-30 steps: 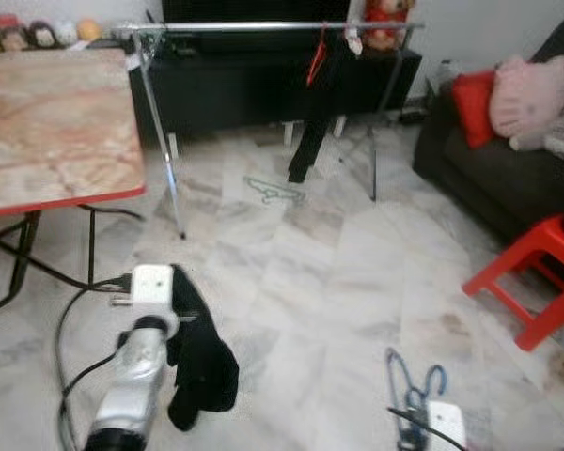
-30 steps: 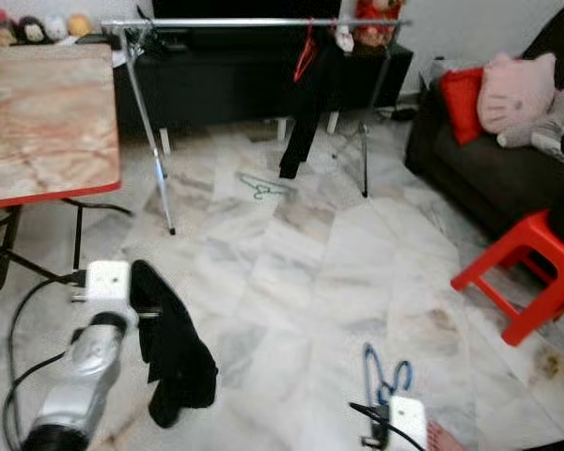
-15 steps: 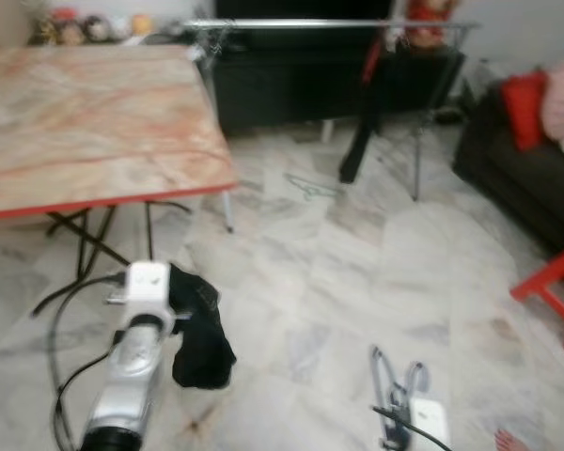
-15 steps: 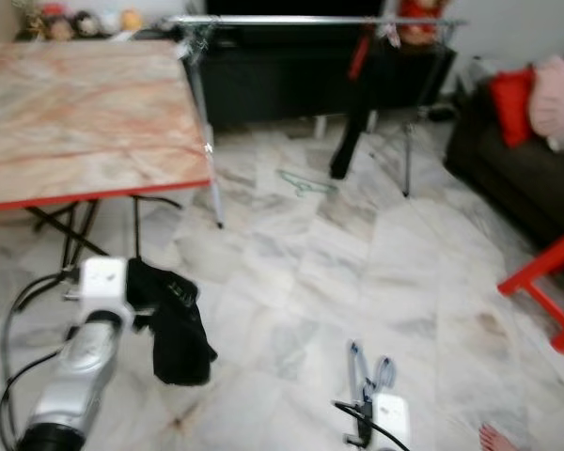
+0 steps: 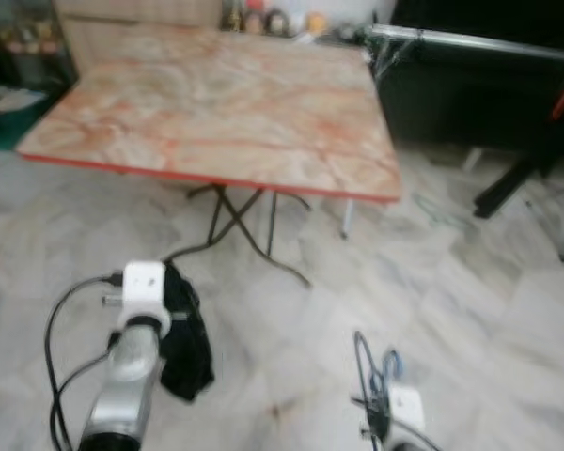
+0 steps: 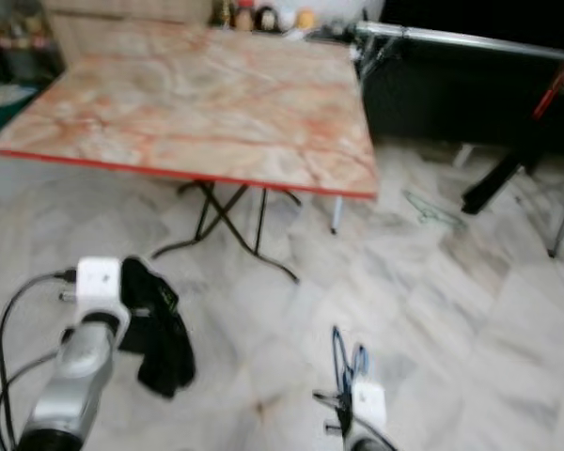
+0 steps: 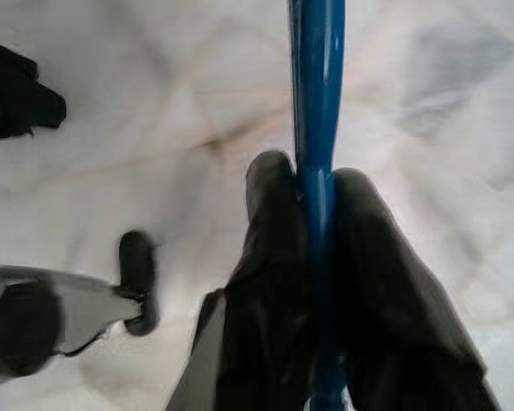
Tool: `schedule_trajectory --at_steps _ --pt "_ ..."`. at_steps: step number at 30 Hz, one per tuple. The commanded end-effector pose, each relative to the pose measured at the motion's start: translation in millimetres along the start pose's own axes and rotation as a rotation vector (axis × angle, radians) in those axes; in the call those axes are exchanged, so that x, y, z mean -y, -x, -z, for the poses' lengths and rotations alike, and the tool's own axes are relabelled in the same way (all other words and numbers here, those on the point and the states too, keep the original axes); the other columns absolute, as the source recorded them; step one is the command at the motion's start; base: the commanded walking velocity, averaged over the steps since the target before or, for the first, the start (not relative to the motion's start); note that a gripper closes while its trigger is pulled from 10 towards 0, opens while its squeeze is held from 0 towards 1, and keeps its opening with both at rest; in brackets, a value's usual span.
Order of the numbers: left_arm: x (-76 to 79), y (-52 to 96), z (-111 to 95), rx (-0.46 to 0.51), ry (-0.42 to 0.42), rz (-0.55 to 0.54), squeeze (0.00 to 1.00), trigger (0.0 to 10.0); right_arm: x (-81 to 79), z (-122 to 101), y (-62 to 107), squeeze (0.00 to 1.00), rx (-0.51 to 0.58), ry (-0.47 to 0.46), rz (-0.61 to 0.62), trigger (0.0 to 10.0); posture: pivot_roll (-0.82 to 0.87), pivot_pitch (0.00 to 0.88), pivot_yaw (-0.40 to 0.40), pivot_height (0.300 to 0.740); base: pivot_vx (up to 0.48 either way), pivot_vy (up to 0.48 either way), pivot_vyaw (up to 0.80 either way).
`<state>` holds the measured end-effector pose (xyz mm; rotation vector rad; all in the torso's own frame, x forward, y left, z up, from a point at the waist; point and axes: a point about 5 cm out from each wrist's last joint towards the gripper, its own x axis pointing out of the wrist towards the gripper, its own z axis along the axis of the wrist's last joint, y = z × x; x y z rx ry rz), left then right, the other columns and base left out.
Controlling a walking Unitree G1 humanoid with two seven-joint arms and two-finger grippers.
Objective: Hang hanger
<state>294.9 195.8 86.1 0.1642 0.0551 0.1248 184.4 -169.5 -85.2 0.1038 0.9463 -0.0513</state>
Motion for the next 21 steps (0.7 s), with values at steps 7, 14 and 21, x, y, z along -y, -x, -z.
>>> schedule_trajectory --at_steps 7,14,21 --pt "13.5 0.5 -14 0.07 0.021 0.073 0.0 10.0 2.3 1 0.2 0.0 -0.003 -0.043 0.012 10.0 0.04 0.073 -0.093 0.74 0.0 0.0 0.0" --pt "19.1 1.7 -18 0.095 0.017 0.121 0.0 10.0 11.4 -9 -0.3 0.0 0.02 -0.04 0.025 10.0 0.03 0.073 -0.093 0.74 0.107 0.0 0.0" --pt "16.2 2.5 4 -0.007 -0.022 0.122 0.0 10.0 4.8 -10 -1.2 0.0 0.029 -0.045 0.026 10.0 0.04 0.073 -0.094 0.74 0.252 0.0 0.0"
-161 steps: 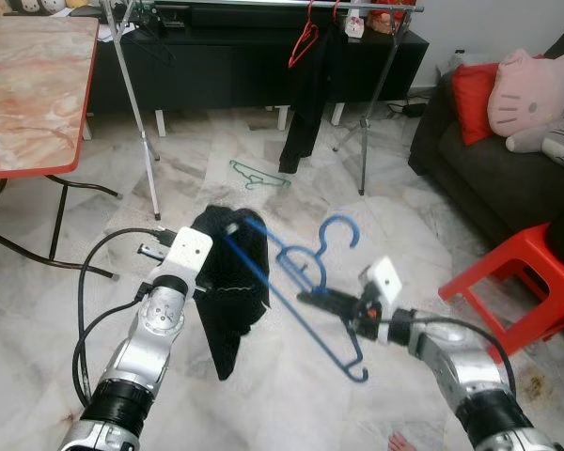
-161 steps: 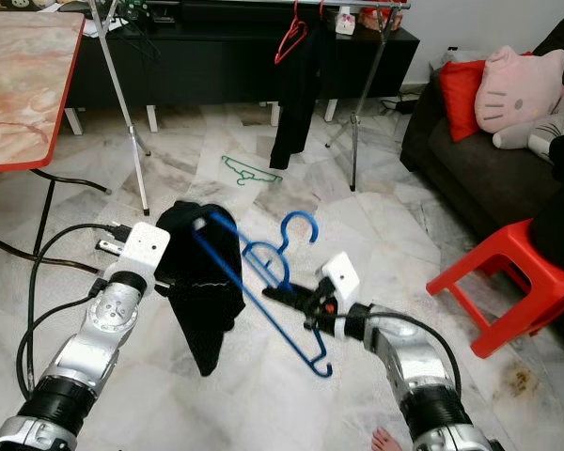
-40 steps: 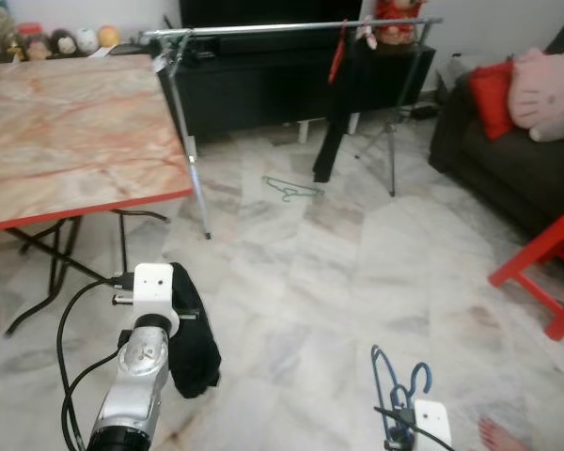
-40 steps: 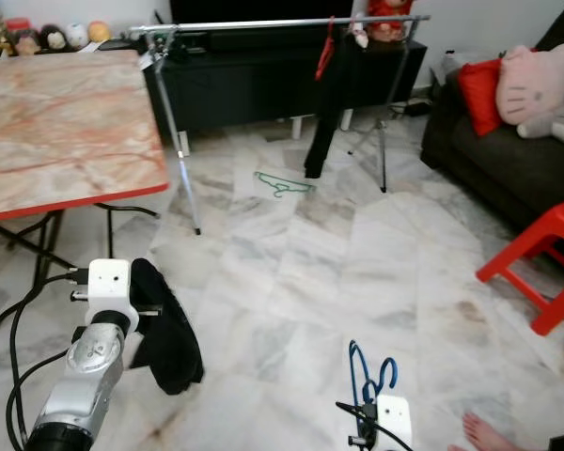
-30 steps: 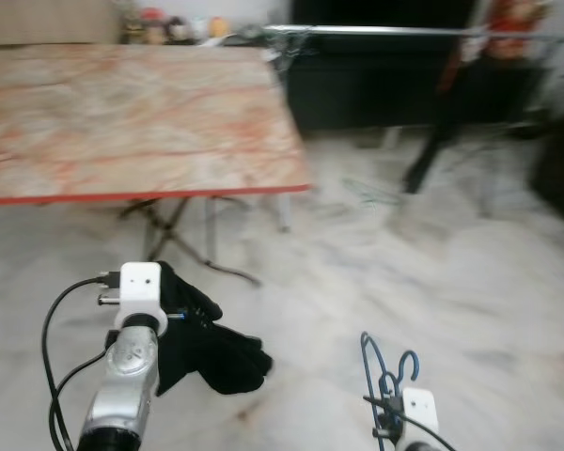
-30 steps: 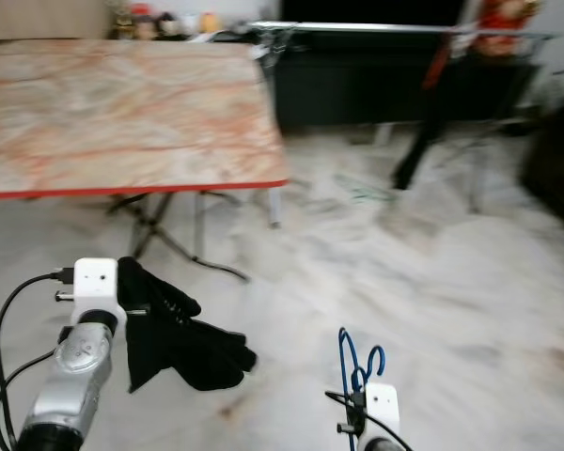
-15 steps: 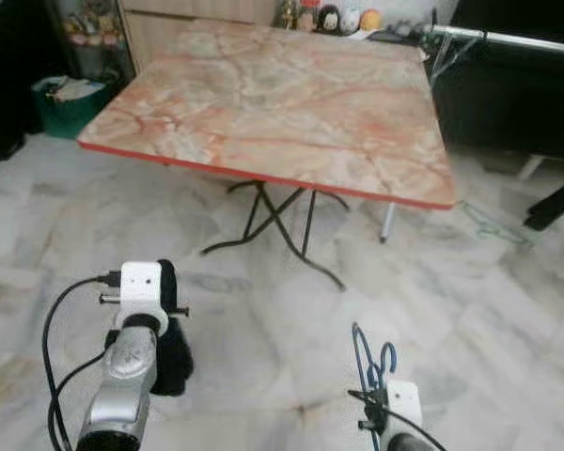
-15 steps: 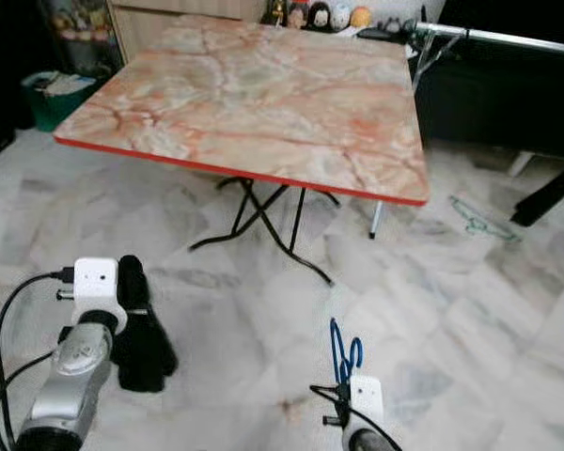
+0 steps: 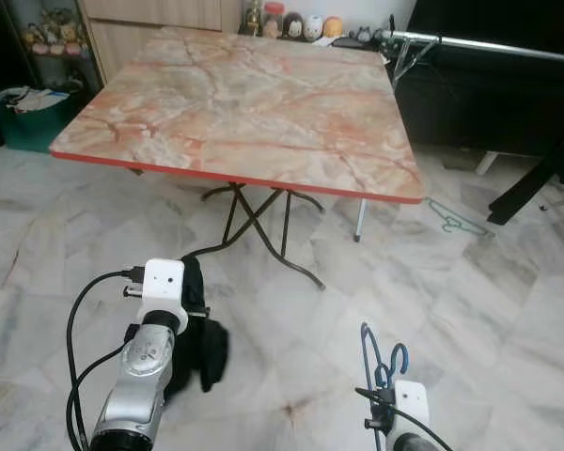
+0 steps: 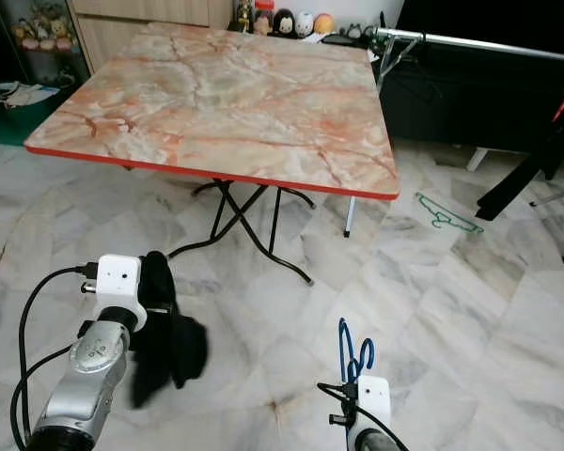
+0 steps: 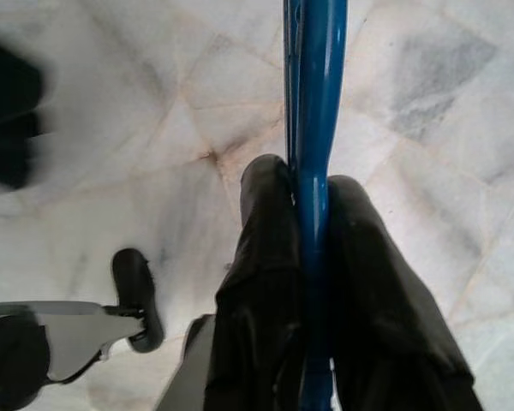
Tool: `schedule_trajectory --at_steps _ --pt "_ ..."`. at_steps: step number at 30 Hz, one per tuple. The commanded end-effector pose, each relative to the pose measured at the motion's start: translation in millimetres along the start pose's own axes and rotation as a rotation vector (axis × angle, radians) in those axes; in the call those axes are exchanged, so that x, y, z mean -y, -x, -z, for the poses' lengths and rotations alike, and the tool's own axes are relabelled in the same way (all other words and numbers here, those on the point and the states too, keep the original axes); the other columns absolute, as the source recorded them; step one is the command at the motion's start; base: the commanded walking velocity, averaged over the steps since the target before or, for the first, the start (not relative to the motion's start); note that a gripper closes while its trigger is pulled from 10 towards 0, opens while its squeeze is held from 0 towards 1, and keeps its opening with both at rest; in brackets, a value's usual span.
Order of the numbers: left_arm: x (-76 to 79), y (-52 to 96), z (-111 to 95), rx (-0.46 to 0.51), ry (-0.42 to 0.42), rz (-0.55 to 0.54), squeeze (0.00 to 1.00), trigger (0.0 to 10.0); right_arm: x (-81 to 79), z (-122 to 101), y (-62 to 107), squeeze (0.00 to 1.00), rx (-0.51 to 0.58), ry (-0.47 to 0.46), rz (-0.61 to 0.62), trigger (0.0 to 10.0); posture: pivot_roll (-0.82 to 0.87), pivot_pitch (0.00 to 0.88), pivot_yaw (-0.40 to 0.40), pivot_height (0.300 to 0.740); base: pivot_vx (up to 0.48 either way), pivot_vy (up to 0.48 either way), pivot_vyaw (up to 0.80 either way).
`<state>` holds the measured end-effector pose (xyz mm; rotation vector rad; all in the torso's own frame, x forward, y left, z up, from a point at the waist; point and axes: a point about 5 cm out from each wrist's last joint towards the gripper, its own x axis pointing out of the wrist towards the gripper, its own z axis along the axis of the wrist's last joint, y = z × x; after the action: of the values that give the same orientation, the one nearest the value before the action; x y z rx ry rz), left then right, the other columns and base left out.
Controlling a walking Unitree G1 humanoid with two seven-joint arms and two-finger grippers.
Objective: Hang hanger
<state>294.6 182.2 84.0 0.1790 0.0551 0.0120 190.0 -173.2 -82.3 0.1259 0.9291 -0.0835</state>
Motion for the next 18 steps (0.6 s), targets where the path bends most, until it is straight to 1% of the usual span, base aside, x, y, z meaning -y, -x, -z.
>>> schedule_trajectory --at_steps 1,3,5,6,10,11,12,13,15,16,18 --pt "2.7 0.2 4 -0.017 -0.004 0.01 0.0 10.0 1.7 -3 -0.4 0.0 0.011 -0.012 0.009 10.0 0.04 0.073 -0.094 0.74 0.251 0.0 0.0" --pt "2.1 1.9 29 -0.131 -0.042 0.041 0.0 10.0 -1.7 -2 -0.6 0.0 0.006 -0.009 0.002 10.0 0.04 0.074 -0.095 0.74 0.255 0.0 0.0" --pt "1.9 4.8 44 -0.2 -0.065 0.062 0.0 10.0 -3.6 -2 -0.7 0.0 0.002 -0.007 -0.002 10.0 0.04 0.071 -0.093 0.74 0.127 0.0 0.0" --pt "1.3 10.7 64 -0.291 -0.065 0.074 0.0 10.0 -2.2 -1 -0.5 0.0 0.0 -0.007 -0.004 10.0 0.04 0.071 -0.093 0.74 0.0 0.0 0.0" --pt "0.2 21.7 87 -0.393 -0.081 0.096 0.0 10.0 -1.0 -1 -0.3 0.0 -0.002 -0.009 -0.006 10.0 0.04 0.067 -0.091 0.74 0.0 0.0 0.0" --pt "-0.8 26.3 95 -0.431 -0.085 0.099 0.0 10.0 -1.0 -1 -0.3 0.0 -0.003 -0.008 -0.008 10.0 0.04 0.067 -0.091 0.74 0.0 0.0 0.0" --pt "-3.1 34.1 106 -0.485 -0.097 0.095 0.0 10.0 -1.1 0 -0.3 0.0 -0.006 -0.007 -0.01 10.0 0.04 0.063 -0.091 0.74 0.0 0.0 0.0" --pt "-3.1 34.1 106 -0.485 -0.097 0.095 0.0 10.0 -1.1 0 -0.3 0.0 -0.006 -0.007 -0.01 10.0 0.04 0.063 -0.091 0.74 0.0 0.0 0.0" --pt "-4.7 42.6 118 -0.54 -0.095 0.089 0.0 10.0 -0.9 0 -0.2 0.0 -0.007 -0.006 -0.011 10.0 0.04 0.06 -0.09 0.74 0.0 0.0 0.0" --pt "-5.4 50.0 127 -0.587 -0.091 0.088 0.0 10.0 -0.7 0 -0.2 0.0 -0.007 -0.004 -0.011 10.0 0.04 0.056 -0.089 0.74 0.0 0.0 0.0" --pt "-5.8 55.9 134 -0.622 -0.077 0.084 0.0 10.0 -0.6 0 -0.2 0.0 -0.008 -0.002 -0.01 10.0 0.04 0.053 -0.088 0.74 0.0 0.0 0.0"
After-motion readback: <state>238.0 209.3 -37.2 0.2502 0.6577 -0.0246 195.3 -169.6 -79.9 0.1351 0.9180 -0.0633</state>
